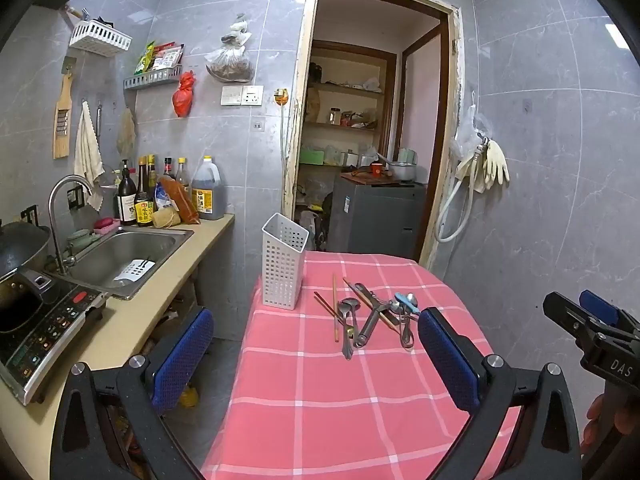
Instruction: Organize utensils
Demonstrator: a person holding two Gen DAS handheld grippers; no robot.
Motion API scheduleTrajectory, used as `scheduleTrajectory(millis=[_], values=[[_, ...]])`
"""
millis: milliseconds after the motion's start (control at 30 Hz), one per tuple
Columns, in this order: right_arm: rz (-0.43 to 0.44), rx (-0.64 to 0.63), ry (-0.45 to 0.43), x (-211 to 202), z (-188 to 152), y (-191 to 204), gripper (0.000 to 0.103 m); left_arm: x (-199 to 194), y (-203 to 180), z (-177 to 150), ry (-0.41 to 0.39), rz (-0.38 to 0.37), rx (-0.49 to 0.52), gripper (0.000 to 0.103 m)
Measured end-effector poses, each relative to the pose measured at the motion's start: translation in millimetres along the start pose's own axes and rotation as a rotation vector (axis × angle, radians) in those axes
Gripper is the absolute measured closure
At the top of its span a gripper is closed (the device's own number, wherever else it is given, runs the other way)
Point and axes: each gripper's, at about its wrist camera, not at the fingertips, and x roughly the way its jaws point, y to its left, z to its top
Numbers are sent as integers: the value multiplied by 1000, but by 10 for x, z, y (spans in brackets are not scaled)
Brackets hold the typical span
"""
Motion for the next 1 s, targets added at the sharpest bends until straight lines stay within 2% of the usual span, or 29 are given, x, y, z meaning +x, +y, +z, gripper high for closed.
scheduleTrajectory(millis=[1000], values=[[-1,-1,4,0,-3,39,1,9,1,0,6,-1,0,0]])
